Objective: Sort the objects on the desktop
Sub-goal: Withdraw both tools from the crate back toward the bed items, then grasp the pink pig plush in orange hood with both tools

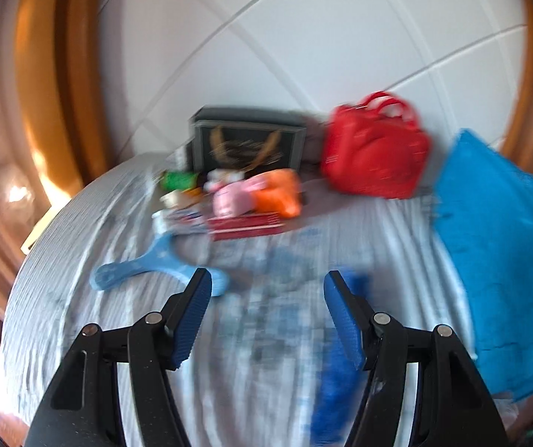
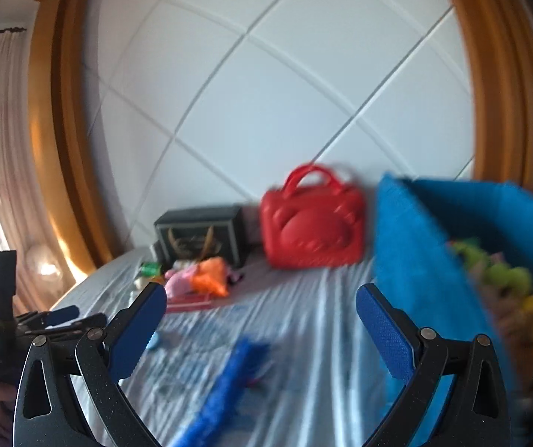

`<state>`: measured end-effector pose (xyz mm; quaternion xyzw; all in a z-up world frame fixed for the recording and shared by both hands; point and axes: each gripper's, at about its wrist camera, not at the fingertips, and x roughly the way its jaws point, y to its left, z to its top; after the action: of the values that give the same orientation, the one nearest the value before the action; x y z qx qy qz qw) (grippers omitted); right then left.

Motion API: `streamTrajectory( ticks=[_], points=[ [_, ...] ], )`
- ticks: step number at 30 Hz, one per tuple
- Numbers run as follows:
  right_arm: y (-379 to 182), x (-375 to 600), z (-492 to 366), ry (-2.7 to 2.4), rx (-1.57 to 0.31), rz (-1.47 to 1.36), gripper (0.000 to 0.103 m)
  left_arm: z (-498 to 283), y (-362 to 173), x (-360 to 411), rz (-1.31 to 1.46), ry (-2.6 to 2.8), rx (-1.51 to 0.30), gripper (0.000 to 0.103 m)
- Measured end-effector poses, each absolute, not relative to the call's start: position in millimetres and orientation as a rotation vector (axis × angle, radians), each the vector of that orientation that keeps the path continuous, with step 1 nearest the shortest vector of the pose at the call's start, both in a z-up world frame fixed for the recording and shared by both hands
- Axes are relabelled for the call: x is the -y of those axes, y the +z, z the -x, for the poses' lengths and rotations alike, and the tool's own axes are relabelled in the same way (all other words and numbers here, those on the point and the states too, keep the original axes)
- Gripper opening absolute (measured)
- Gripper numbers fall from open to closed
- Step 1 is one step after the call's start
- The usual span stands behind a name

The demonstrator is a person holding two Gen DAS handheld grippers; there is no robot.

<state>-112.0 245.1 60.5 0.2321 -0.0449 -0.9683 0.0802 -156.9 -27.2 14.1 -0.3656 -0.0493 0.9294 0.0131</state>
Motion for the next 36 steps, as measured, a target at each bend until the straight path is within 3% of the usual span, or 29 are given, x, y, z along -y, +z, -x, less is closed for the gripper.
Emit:
streamTrajectory(
  ticks=[8,13,25,30,31,36],
  points=[
    [-2,-194,217,-2.804,0.118,-0.941,0.103,238,-49,140,1.373,2.893,0.300,0.062],
    [-47,-176,280,-2.762,0.081,-1.071,0.103,288,-79,167,1.441,2.893,0.317,0.062],
    [-142,-127,446,-2.572,0.036,-1.249,0.103,444,-143,83,1.458,2.653,0.233,0.062],
    [-173,-106,490,-2.462,0.020,-1.291,0.103,486,-172,59,1.545,2.625,0.034,0.062],
    [-182,-100,498,-2.428,0.009,-1.308,0.103,490,-176,58,1.547,2.617,0.022,0.068],
    [-206,-81,526,-2.379,-0.040,-1.327,0.103,514,-199,58,1.598,2.585,0.044,0.068]
  ],
)
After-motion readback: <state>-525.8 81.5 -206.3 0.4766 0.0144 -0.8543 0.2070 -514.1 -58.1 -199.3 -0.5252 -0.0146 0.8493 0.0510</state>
